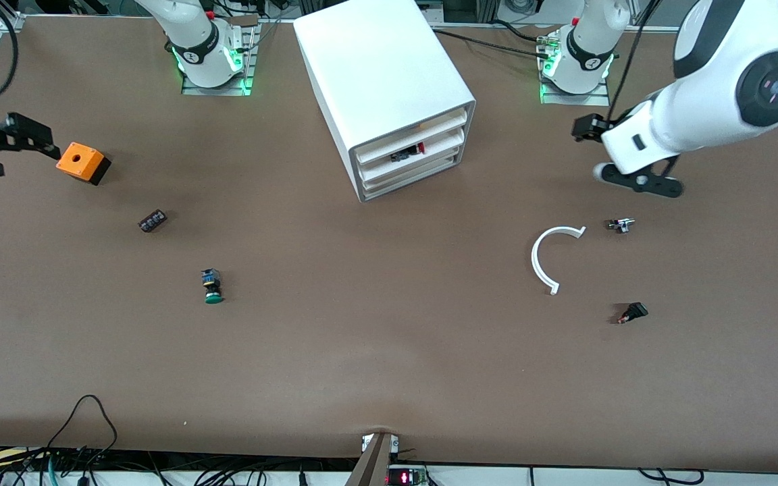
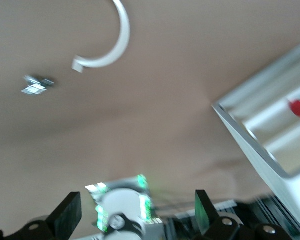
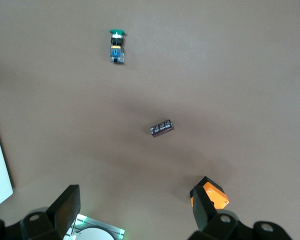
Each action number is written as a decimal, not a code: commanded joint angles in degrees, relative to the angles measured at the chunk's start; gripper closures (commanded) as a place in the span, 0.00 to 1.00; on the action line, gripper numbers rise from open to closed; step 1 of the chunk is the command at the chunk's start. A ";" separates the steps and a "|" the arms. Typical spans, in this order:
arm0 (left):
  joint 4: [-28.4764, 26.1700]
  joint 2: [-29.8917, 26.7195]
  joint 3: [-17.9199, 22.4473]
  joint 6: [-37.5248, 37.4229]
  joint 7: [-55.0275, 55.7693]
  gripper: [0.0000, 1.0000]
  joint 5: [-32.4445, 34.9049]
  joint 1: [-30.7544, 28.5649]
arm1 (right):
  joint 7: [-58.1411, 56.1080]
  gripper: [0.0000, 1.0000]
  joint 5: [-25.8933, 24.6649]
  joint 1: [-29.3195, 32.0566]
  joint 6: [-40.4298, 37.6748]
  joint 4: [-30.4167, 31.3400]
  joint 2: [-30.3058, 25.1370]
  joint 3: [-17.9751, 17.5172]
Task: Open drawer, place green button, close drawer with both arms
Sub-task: 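Reach the left gripper to the drawer handle while the right gripper reaches the button, then grasp the drawer handle with the left gripper while the right gripper grasps the button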
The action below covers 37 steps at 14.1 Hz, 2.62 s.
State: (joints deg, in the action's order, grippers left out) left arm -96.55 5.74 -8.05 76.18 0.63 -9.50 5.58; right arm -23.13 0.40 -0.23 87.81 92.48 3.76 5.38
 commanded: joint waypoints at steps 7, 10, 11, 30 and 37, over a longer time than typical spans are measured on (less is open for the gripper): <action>-2.30 19.37 -3.47 12.12 -19.60 0.00 -20.79 -0.57 | -1.92 0.00 1.62 -2.14 4.09 -1.51 8.97 -0.37; -7.85 22.81 -3.47 21.08 -33.11 0.00 -30.82 -0.75 | -1.48 0.00 2.84 -4.17 12.72 -1.34 12.40 -0.54; -9.17 23.69 -3.47 22.59 -36.11 0.00 -34.15 -0.75 | -1.40 0.00 3.63 -4.26 14.92 -1.34 13.11 -0.63; -21.04 33.36 -6.45 22.69 -66.18 0.43 -59.84 -1.36 | 3.25 0.00 7.77 -11.37 45.79 6.57 32.72 -0.46; -21.92 35.74 -6.63 22.69 -70.68 0.84 -62.93 -0.31 | 2.56 0.00 7.77 -11.73 46.75 7.19 33.24 -0.37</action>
State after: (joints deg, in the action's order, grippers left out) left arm -117.54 41.82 -14.58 98.84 -68.23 -70.72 4.94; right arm -19.81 6.96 -11.88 133.66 98.55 37.49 4.74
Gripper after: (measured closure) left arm 0.617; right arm 0.000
